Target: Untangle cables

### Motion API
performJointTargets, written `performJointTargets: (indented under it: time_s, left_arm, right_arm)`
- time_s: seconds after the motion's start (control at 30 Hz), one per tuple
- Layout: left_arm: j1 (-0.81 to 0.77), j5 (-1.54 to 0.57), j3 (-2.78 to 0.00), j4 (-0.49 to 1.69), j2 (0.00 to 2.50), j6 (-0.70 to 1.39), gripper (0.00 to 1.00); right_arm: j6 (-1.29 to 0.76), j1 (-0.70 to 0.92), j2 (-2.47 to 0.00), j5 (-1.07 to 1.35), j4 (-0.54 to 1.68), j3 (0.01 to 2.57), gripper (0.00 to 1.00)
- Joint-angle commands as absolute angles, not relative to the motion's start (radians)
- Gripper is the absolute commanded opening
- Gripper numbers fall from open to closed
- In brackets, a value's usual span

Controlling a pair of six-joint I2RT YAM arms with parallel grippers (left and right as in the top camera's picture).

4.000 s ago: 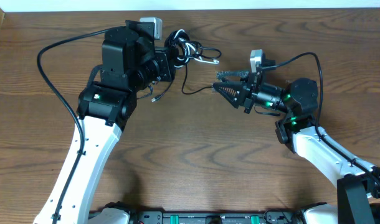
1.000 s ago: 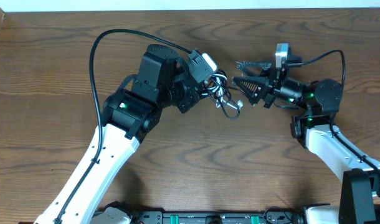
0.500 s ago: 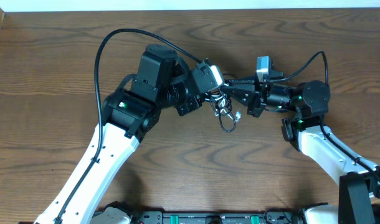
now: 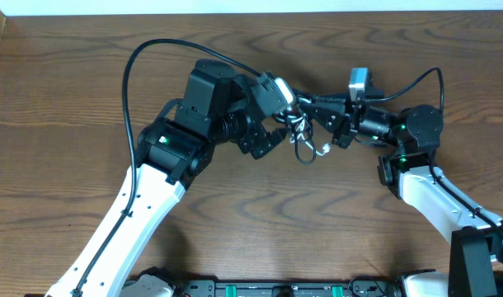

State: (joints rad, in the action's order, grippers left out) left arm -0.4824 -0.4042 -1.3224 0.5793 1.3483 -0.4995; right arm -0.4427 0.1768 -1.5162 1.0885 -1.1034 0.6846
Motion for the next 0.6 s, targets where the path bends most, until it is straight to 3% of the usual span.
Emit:
performJointTargets:
  time_s: [0.0,0.27,0.57]
  left_arm:
    - [-0.48,-0.263,-1.326,0.573,1.341,-0.244,0.9]
    - [-0.481,-0.109,-1.326,0.55,1.341,0.013,0.91]
    - [-0.481,-0.186,-1.326,0.453,1.342,0.058,0.91]
  right_arm:
    - [-0.442,0.167,-1.507,0.978,-1.11,0.693,0.01]
    - [-0.448,0.185,-1.507,0.896,-1.118,0.693,0.01]
    - [-0.448,0.225,-1.507,0.895,-1.166,0.693,0.01]
